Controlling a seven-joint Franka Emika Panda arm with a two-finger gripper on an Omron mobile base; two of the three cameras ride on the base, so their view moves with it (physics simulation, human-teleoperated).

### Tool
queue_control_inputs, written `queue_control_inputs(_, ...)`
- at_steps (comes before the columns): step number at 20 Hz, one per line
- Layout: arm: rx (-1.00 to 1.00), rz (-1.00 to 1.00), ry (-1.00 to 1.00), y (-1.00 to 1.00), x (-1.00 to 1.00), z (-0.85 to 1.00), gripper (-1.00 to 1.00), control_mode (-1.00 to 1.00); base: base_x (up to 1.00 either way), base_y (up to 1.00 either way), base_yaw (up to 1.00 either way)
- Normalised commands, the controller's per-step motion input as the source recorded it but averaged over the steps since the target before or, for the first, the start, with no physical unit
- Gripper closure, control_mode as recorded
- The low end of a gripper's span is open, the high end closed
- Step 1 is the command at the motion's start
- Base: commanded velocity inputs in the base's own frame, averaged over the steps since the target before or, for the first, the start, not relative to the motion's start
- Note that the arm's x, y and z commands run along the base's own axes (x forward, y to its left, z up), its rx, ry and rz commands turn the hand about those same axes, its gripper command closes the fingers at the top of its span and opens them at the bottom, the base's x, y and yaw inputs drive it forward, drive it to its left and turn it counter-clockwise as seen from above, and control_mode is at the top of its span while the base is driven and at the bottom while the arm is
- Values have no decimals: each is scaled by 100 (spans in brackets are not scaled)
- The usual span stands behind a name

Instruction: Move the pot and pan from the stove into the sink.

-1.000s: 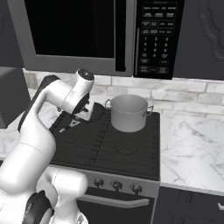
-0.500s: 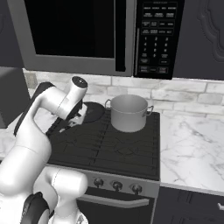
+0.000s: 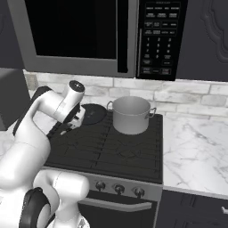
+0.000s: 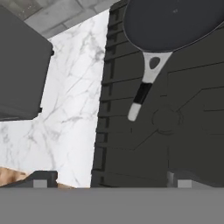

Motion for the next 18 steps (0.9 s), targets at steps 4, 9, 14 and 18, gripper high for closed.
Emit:
queue_control_inputs(4, -2, 0, 0, 15, 27, -17, -100, -100, 0, 0, 0)
queue_control_inputs(9, -7, -3, 0, 10, 21, -19, -100, -100, 0, 0, 0)
queue_control_inputs(14, -8, -5, 0, 9, 17, -21, -100, -100, 0, 0, 0)
queue_control_inputs(18, -6, -4, 1, 10, 16, -27, -100, -100, 0, 0, 0)
